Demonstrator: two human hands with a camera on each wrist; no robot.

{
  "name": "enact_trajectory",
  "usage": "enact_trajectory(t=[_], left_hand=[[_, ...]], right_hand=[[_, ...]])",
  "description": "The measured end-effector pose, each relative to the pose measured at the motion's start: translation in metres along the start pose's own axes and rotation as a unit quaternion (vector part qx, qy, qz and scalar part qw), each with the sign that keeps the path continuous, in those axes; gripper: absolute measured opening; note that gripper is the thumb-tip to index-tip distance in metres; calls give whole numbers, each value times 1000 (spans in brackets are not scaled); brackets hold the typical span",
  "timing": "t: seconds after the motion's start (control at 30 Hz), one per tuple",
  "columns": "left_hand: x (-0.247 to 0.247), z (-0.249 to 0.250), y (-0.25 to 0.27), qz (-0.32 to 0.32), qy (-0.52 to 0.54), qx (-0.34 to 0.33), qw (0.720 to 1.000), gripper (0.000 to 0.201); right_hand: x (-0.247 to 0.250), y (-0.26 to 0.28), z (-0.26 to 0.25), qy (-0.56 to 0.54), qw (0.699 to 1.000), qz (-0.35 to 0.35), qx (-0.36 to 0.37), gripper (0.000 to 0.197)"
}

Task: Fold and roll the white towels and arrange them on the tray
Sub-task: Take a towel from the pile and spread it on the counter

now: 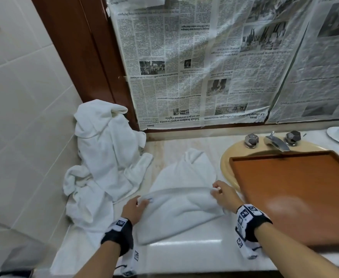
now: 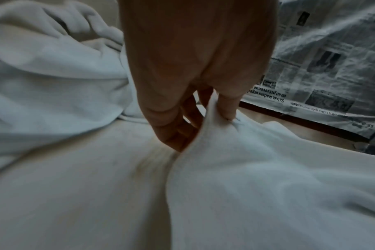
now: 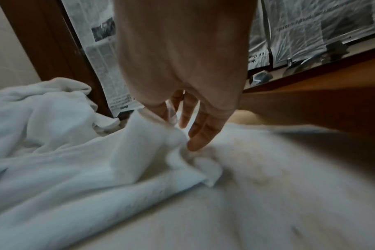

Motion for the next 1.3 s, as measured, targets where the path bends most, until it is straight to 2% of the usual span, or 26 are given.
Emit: enact_trajectory(t=[0.07, 0.13, 0.17, 0.23, 0.27, 0.37, 0.47, 0.6, 0.67, 0.73, 0.83, 1.0, 1.17, 1.3], left_hand=[[-5, 0, -3, 3, 8, 0, 1000, 38], [-8, 1, -11, 4, 18, -2, 1000, 26], [-9, -2, -17, 4, 14, -8, 1000, 29], [-9, -3, -26, 11, 10, -20, 1000, 52], [-9, -3, -32, 16, 13, -28, 999, 56], [-8, -1, -49, 41, 11, -32, 999, 40], [-16, 5, -67, 48, 16, -33, 998, 35], [-30, 29, -81, 10, 21, -91, 996, 26], [-36, 34, -81, -8, 8, -115, 993, 17], [-36, 30, -76, -17, 0, -118, 993, 19], [-32, 23, -54, -32, -10, -103, 994, 10], [-28, 13, 3, -75, -32, -100, 992, 16], [-36, -3, 68, -146, -13, -95, 985, 18], [-33, 5, 105, -192, 7, -100, 976, 17]], right_hand=[[-6, -1, -10, 21, 1000, 18, 13, 6], [-9, -5, -25, 40, 998, 30, 39, 9], [-10, -9, -32, 40, 998, 30, 47, 10], [-14, -16, -40, 45, 997, 25, 58, 9], [-16, -19, -43, 48, 997, 21, 62, 8], [-22, -31, -48, 64, 995, 16, 76, 5], [-28, -41, -53, 78, 993, 12, 88, 6], [-42, -50, -60, 101, 989, -7, 112, 5], [-48, -46, -59, 92, 990, -18, 108, 10], [-50, -39, -52, 69, 993, -25, 89, 17], [-51, -21, -36, 53, 996, -33, 63, 22], [-59, 39, 2, 53, 996, -59, 31, 21], [-76, 117, 42, 111, 978, -174, -18, 12], [-75, 179, 40, 155, 950, -268, -27, 9]])
Point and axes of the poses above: each hand's wrist, its own y-axis away from the middle knuckle, its own x-axis out of the back of the hand, z = x × y, the point moved 9 cm from there along -y, towards the middle knuckle, and after that the axes turned 15 degrees about -x, right-handed, at the moved point
